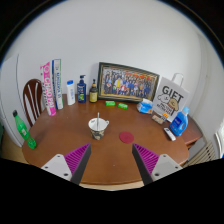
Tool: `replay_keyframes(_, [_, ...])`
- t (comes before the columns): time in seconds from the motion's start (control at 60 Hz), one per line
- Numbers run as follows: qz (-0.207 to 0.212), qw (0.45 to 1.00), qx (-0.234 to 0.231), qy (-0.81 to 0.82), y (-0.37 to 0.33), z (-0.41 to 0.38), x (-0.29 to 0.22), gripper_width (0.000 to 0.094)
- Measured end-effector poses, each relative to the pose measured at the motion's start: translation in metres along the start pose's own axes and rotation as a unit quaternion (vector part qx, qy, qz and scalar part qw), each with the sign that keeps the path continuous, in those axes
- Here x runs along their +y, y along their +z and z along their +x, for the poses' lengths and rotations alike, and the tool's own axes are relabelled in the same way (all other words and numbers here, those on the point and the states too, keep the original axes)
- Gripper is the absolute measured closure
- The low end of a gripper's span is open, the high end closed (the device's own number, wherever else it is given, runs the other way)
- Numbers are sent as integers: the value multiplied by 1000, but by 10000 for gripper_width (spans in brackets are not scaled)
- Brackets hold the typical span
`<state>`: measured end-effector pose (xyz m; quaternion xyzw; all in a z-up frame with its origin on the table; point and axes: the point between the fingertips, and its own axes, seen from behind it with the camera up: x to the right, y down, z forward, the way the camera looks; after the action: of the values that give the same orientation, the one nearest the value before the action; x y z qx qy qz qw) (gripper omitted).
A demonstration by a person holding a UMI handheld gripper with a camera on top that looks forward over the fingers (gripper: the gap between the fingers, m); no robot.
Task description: Pour water
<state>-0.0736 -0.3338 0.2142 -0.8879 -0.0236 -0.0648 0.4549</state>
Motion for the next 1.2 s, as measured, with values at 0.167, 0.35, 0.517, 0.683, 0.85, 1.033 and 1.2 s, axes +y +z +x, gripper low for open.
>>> replay_keyframes(0.167, [-13, 1000, 1, 0, 7, -60, 8, 85])
replay_keyframes(0.35, [-24, 999, -23, -5, 4, -141, 26, 83])
replay_keyframes(0.517, [-26, 998, -50, 0, 0, -225, 42, 82])
replay_keyframes(0.683, [-5, 995, -101, 0, -6, -313, 56, 79])
replay_keyframes(0.85, [41, 989, -139, 10, 9, -406, 45, 77])
replay_keyframes(1.033, [99, 986, -136, 18, 51, -463, 22, 90])
replay_keyframes(1.2, [129, 985, -111, 27, 90, -480, 4, 174])
